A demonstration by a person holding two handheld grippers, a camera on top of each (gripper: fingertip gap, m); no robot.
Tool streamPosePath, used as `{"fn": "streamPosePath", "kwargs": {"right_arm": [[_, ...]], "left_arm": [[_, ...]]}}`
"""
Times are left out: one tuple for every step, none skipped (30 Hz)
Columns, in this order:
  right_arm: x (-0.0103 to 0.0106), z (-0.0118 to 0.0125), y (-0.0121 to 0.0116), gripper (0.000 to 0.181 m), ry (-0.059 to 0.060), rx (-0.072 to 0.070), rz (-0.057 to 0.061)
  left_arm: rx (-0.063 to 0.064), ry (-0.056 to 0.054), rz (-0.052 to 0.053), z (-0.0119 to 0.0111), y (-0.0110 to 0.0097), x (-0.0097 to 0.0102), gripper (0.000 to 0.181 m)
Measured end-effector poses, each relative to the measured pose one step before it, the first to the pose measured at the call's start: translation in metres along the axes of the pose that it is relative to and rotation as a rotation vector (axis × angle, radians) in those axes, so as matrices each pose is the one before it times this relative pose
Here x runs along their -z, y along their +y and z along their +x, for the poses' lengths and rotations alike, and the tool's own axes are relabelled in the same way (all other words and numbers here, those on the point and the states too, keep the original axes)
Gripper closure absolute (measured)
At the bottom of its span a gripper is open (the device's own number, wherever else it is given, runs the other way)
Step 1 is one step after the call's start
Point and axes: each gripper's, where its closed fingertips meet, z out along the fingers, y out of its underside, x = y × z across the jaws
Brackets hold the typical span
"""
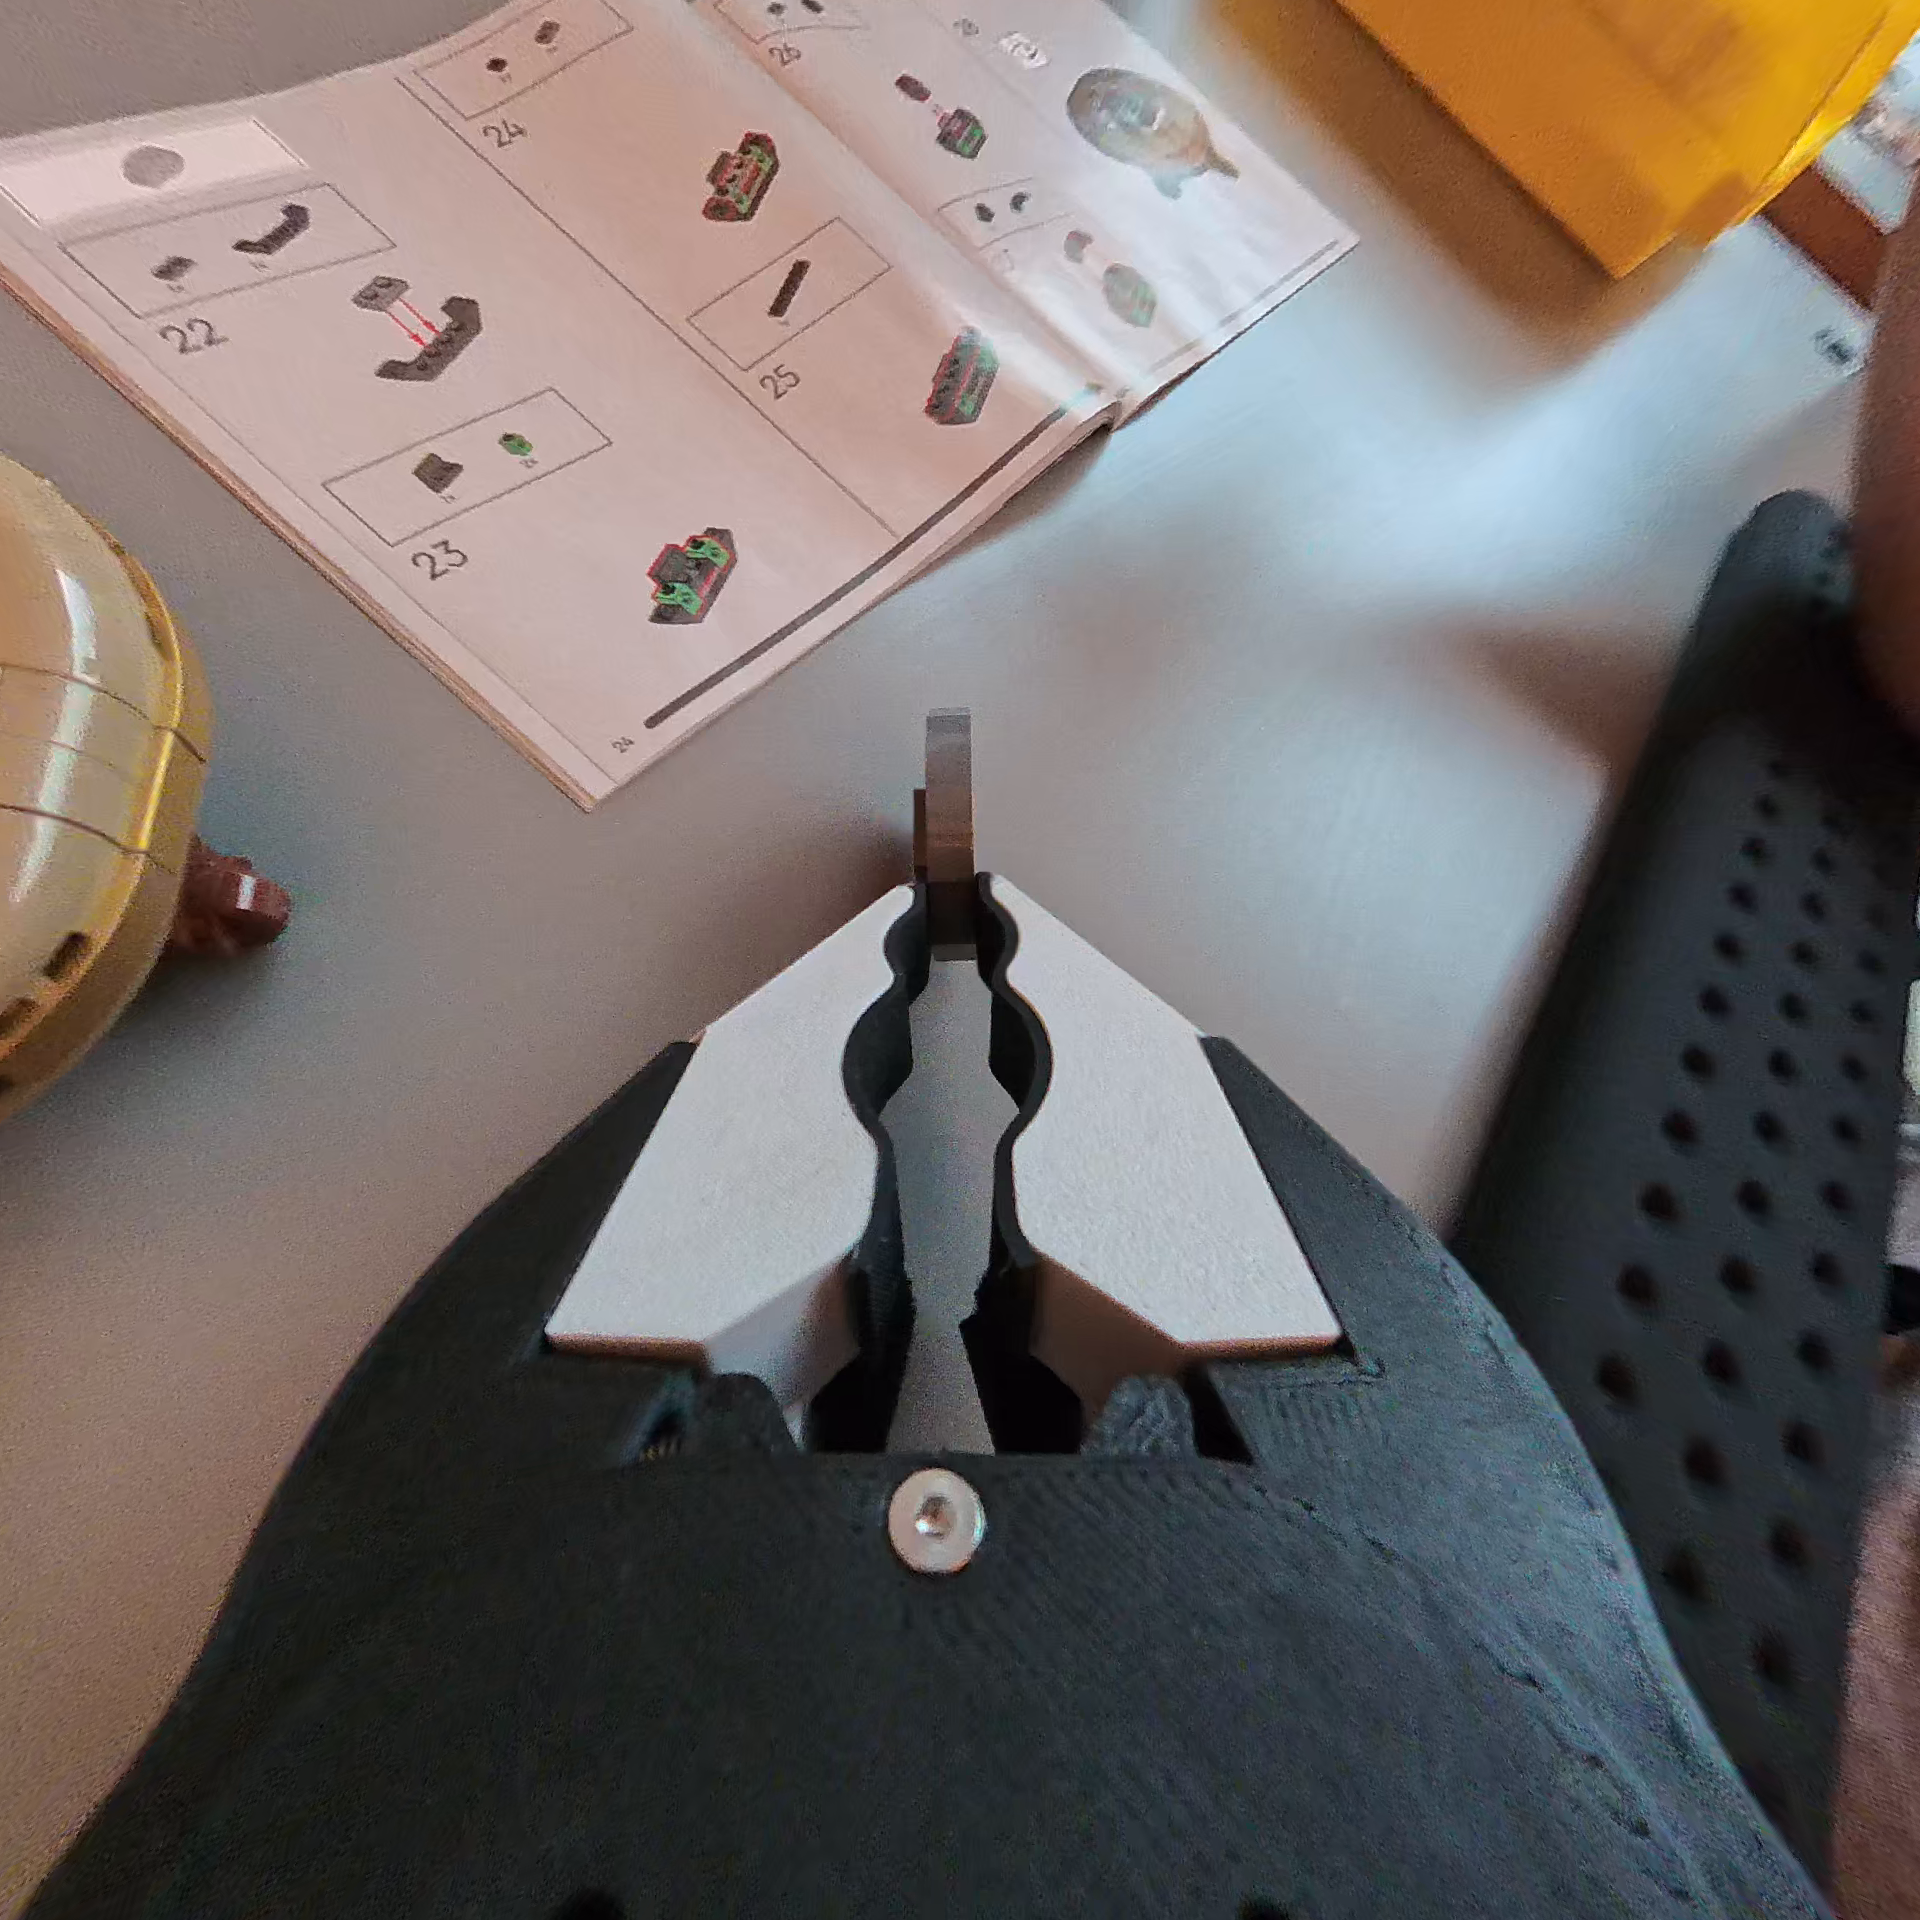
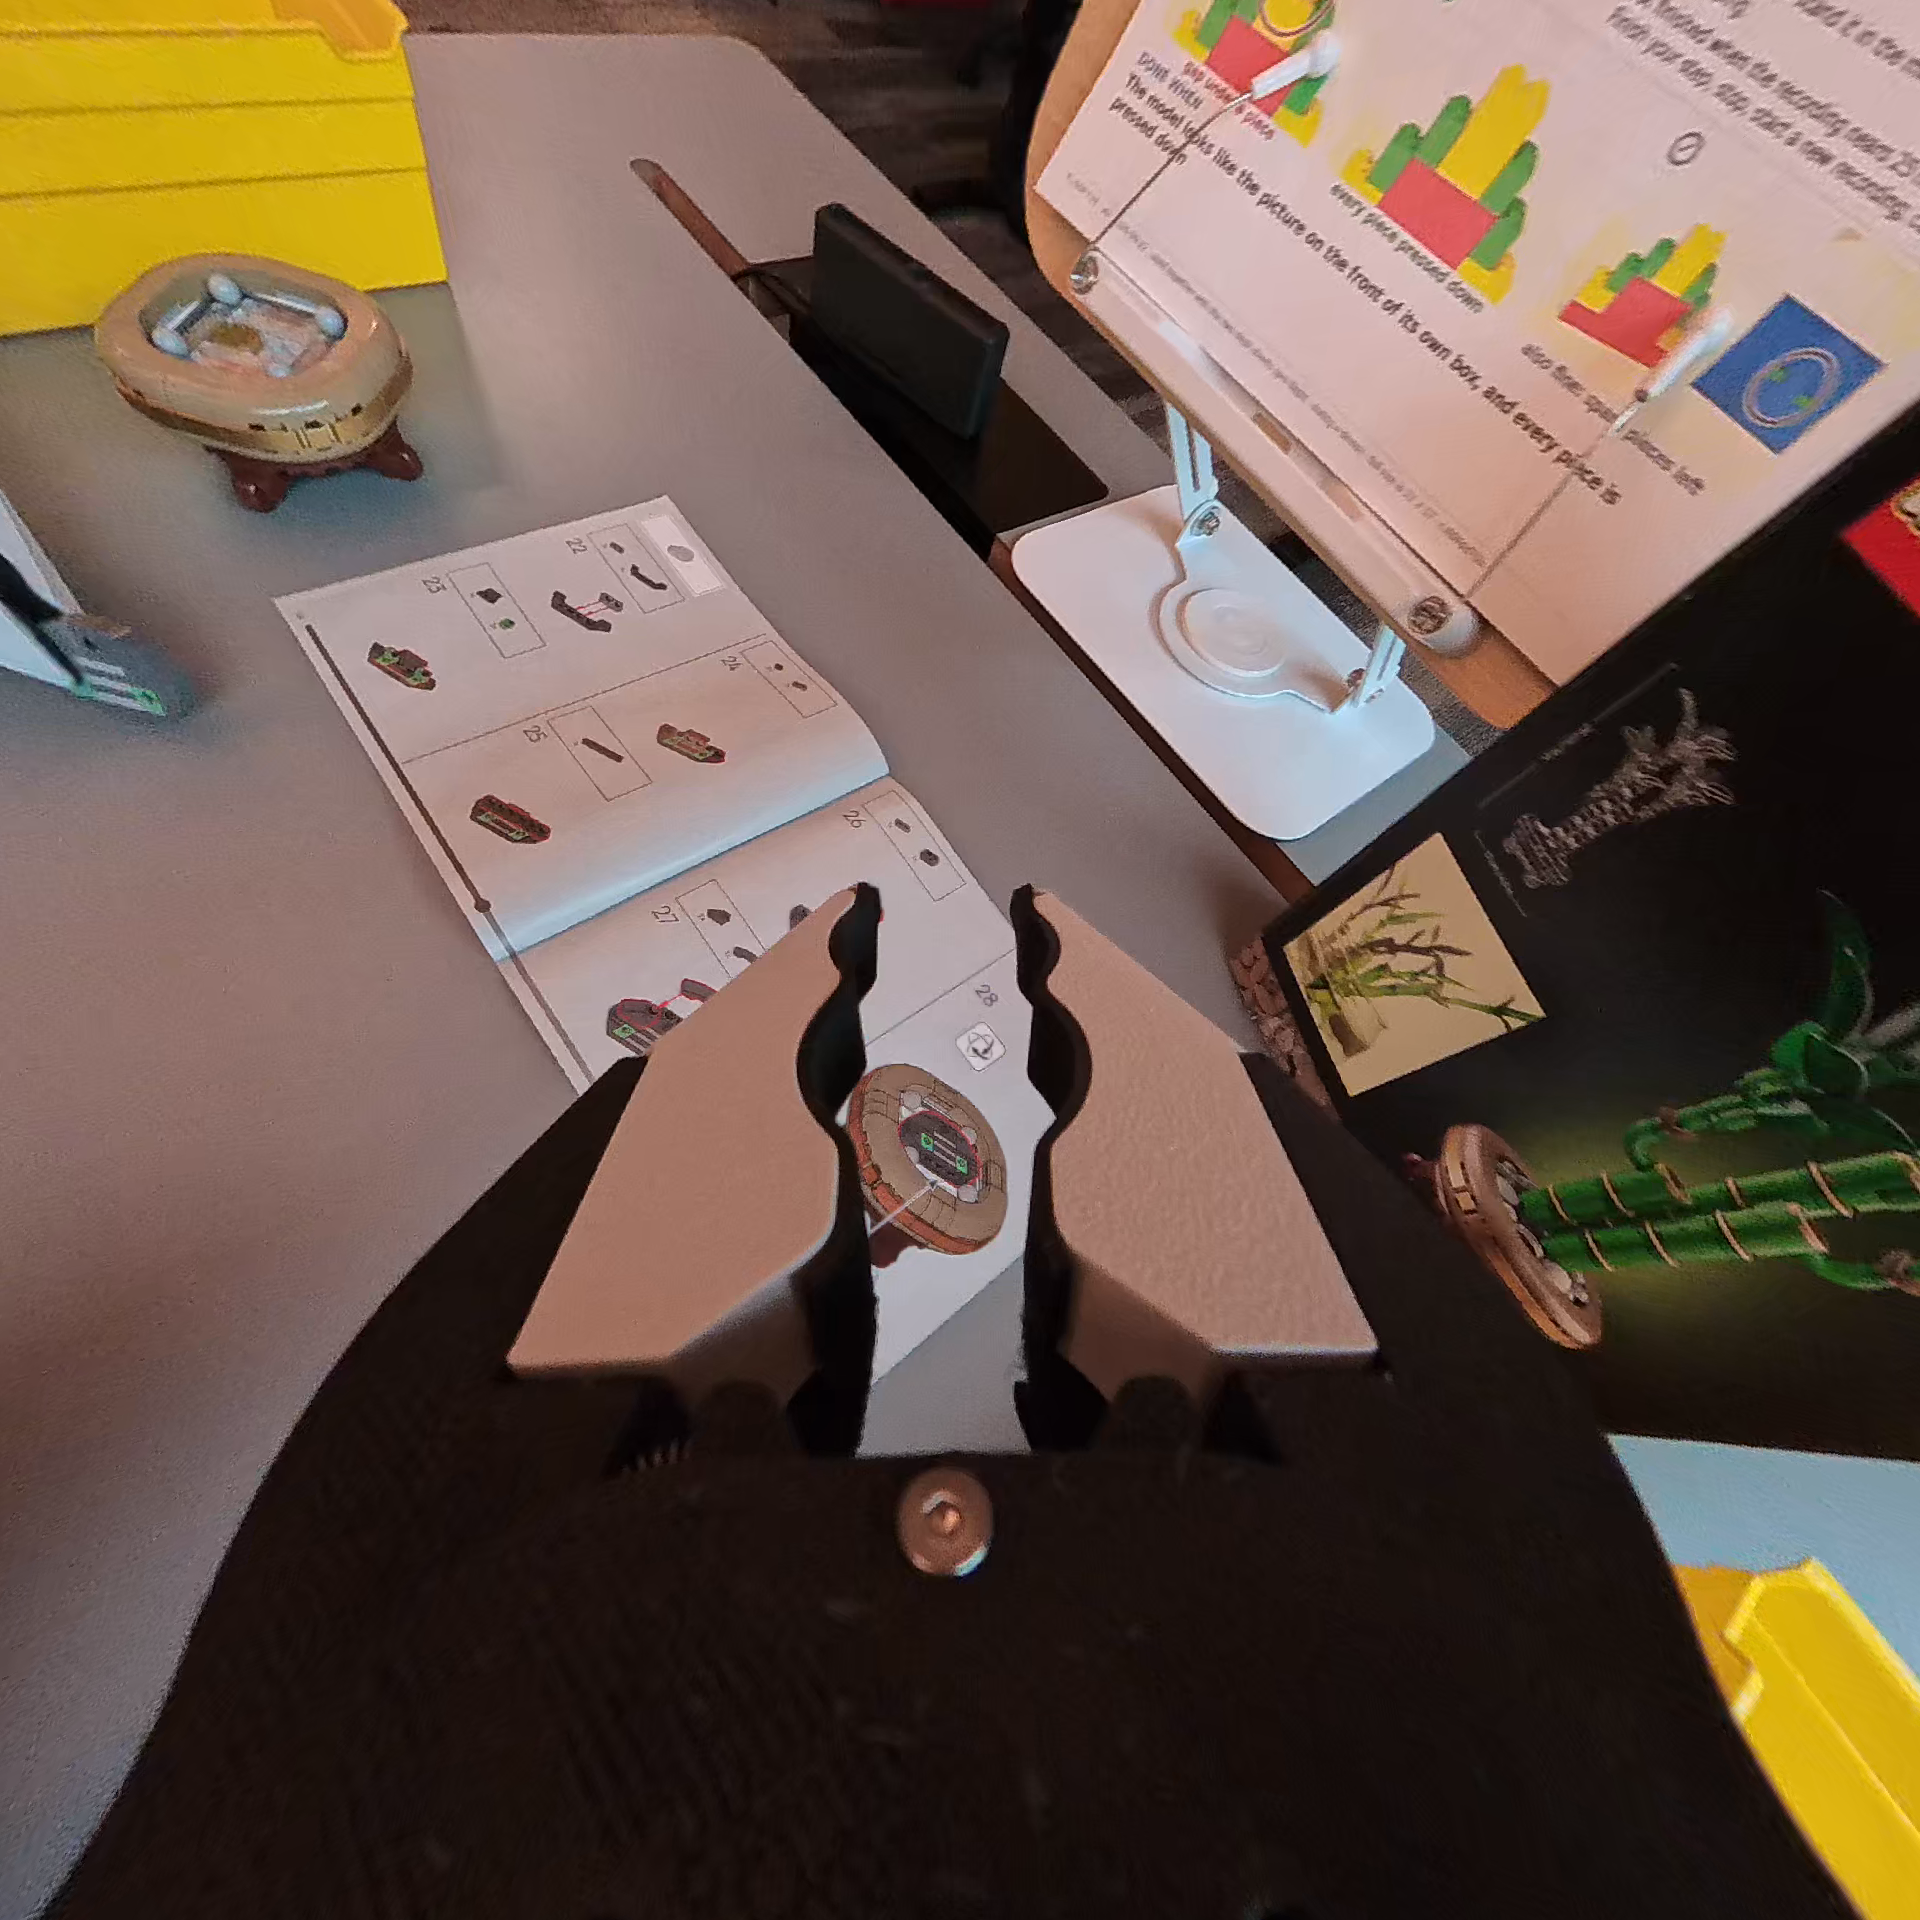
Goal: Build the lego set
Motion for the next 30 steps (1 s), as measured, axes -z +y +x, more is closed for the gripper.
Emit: {"fn": "streamPosePath", "kwargs": {"right_arm": [[-0.00295, -0.00281, -0.00056, 0.156, -0.0052, 0.0113, -0.0086], [-0.00300, -0.00316, -0.00056, 0.156, -0.0059, 0.0125, -0.0094], [-0.00299, -0.00302, -0.00052, 0.156, -0.0056, 0.0120, -0.0104], [-0.00309, -0.00295, -0.00109, 0.156, -0.0041, 0.0123, -0.0090], [-0.00324, -0.00320, -0.00183, 0.156, -0.0053, 0.0126, -0.0061], [-0.00367, -0.00401, -0.00261, 0.156, -0.0090, 0.0123, -0.0041], [-0.00443, -0.00480, -0.00298, 0.156, -0.0123, 0.0135, -0.0041], [-0.00509, -0.00588, -0.00327, 0.156, -0.0157, 0.0161, -0.0058], [-0.00570, -0.00640, -0.00376, 0.156, -0.0159, 0.0199, -0.0055], [-0.00569, -0.00632, -0.00428, 0.156, -0.0129, 0.0230, -0.0035], [-0.00566, -0.00645, -0.00442, 0.156, -0.0128, 0.0243, -0.0017], [-0.00547, -0.00652, -0.00427, 0.156, -0.0138, 0.0251, -0.0023], [-0.00502, -0.00587, -0.00324, 0.156, -0.0113, 0.0259, -0.0048], [-0.00444, -0.00469, -0.00245, 0.156, -0.0067, 0.0236, -0.0075], [-0.00357, -0.00376, -0.00143, 0.156, -0.0056, 0.0192, -0.0091], [-0.00245, -0.00285, -0.00139, 0.156, -0.0038, 0.0142, -0.0051], [-0.00182, -0.00110, -0.00178, 0.156, 0.0026, 0.0063, 0.0024], [-0.00042, -0.00040, -0.00051, 0.156, 0.0010, 0.0040, 0.0001], [0.00044, 0.00050, 0.00030, 0.156, 0.0025, -0.0002, 0.0005], [0.00136, 0.00140, 0.00071, 0.156, 0.0033, -0.0063, 0.0028], [0.00217, 0.00184, 0.00070, 0.156, 0.0023, -0.0110, 0.0069], [0.00331, 0.00296, 0.00086, 0.156, 0.0057, -0.0130, 0.0090], [0.00424, 0.00390, 0.00140, 0.156, 0.0091, -0.0135, 0.0086], [0.00505, 0.00503, 0.00173, 0.156, 0.0141, -0.0144, 0.0090], [0.00590, 0.00565, 0.00178, 0.156, 0.0165, -0.0161, 0.0107], [0.00641, 0.00594, 0.00177, 0.156, 0.0170, -0.0174, 0.0130], [0.00636, 0.00611, 0.00156, 0.156, 0.0164, -0.0189, 0.0141], [0.00608, 0.00598, 0.00153, 0.156, 0.0150, -0.0203, 0.0144], [0.00536, 0.00549, 0.00128, 0.156, 0.0129, -0.0209, 0.0153], [0.00439, 0.00486, 0.00104, 0.156, 0.0091, -0.0208, 0.0148]], "left_arm": [[0.0241, 0.0147, 0.0104, 0.00064, -0.00137, 0.00128, 0.175], [0.0239, 0.0112, 0.0095, -0.00003, -0.00120, 0.00132, 0.175], [0.0227, 0.0150, 0.0119, 0.00053, -0.00171, 0.00141, 0.176], [0.0202, 0.0179, 0.0157, 0.00116, -0.00225, 0.00144, 0.176], [0.0140, 0.0158, 0.0171, 0.00135, -0.00236, 0.00130, 0.175], [0.0055, 0.0091, 0.0153, 0.00075, -0.00214, 0.00128, 0.176], [-0.0024, -0.0003, 0.0133, -0.00032, -0.00178, 0.00105, 0.176], [-0.0097, -0.0107, 0.0117, -0.00141, -0.00163, 0.00113, 0.176], [-0.0173, -0.0201, 0.0077, -0.00252, -0.00110, 0.00097, 0.176], [-0.0229, -0.0255, 0.0009, -0.00308, -0.00009, 0.00091, 0.176], [-0.0234, -0.0223, -0.0025, -0.00244, 0.00032, 0.00074, 0.176], [-0.0180, -0.0128, 0.0029, -0.00065, -0.00046, 0.00071, 0.176], [-0.0104, -0.0017, 0.0105, 0.00105, -0.00171, 0.00084, 0.176], [-0.0057, 0.0038, 0.0137, 0.00190, -0.00218, 0.00082, 0.176], [-0.0049, 0.0010, 0.0122, 0.00131, -0.00185, 0.00094, 0.176], [-0.0060, -0.0045, 0.0083, 0.00021, -0.00119, 0.00098, 0.176], [-0.0054, -0.0066, 0.0035, -0.00064, -0.00033, 0.00097, 0.176], [-0.0015, -0.0050, -0.0002, -0.00085, 0.00041, 0.00079, 0.176], [0.0030, -0.0009, -0.0006, -0.00048, 0.00027, 0.00058, 0.176], [0.0057, 0.0041, 0.0022, 0.00014, -0.00011, 0.00058, 0.176], [0.0059, 0.0060, 0.0057, 0.00054, -0.00079, 0.00059, 0.176], [0.0043, 0.0052, 0.0064, 0.00055, -0.00090, 0.00060, 0.176], [0.0027, 0.0039, 0.0045, 0.00040, -0.00083, 0.00049, 0.176], [0.0018, 0.0045, 0.0029, 0.00064, -0.00052, 0.00037, 0.176], [0.0018, 0.0055, 0.0023, 0.00092, -0.00041, 0.00037, 0.176], [0.0015, 0.0049, 0.0021, 0.00092, -0.00042, 0.00022, 0.176], [0.0001, 0.0037, 0.0015, 0.00085, -0.00032, 0.00015, 0.176], [-0.0018, 0.0017, -0.0001, 0.00046, -0.00002, -0.00011, 0.176], [-0.0038, -0.0023, -0.0030, -0.00006, 0.00034, -0.00039, 0.176], [-0.0063, -0.0062, -0.0060, -0.00066, 0.00073, -0.00058, 0.176]]}}
